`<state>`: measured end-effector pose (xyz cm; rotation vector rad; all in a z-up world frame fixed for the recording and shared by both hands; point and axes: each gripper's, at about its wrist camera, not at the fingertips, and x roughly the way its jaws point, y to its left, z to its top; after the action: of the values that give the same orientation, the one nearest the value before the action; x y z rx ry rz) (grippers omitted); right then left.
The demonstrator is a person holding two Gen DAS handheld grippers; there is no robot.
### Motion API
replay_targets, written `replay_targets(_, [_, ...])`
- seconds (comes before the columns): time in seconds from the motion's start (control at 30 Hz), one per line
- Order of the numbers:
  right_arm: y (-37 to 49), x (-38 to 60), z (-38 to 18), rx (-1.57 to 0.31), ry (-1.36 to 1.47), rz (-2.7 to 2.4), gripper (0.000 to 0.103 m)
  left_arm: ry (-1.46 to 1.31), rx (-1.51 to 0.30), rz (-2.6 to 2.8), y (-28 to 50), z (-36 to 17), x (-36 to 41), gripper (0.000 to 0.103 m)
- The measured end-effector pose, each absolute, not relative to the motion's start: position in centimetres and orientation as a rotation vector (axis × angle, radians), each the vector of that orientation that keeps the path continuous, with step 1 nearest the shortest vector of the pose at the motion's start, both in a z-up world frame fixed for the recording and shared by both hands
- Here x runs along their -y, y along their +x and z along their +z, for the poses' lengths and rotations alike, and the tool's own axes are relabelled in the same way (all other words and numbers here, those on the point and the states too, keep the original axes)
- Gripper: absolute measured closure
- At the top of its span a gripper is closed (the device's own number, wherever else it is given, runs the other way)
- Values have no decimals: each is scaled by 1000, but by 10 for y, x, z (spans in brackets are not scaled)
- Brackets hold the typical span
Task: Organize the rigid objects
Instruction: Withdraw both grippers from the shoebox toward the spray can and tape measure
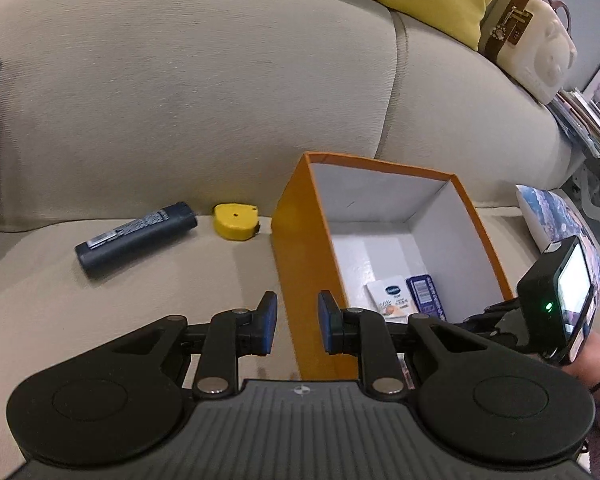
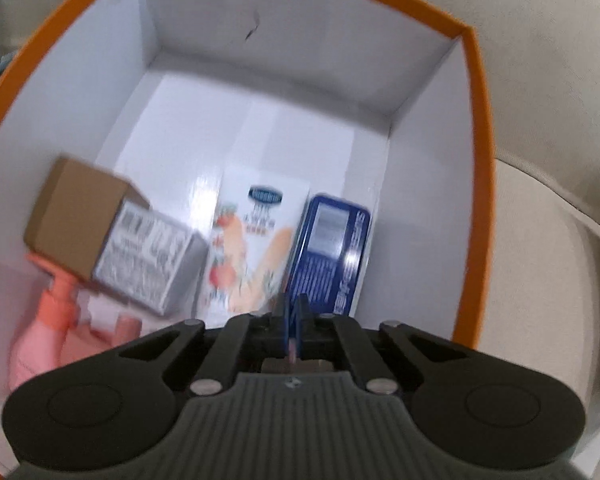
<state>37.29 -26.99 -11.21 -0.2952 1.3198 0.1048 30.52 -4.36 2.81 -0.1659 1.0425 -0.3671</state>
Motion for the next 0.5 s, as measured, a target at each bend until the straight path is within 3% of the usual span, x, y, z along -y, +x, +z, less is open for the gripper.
replay_targets(0.5, [329,253,-52,-1186,-180,81,99,-67,-951,-329,256,47,19,79])
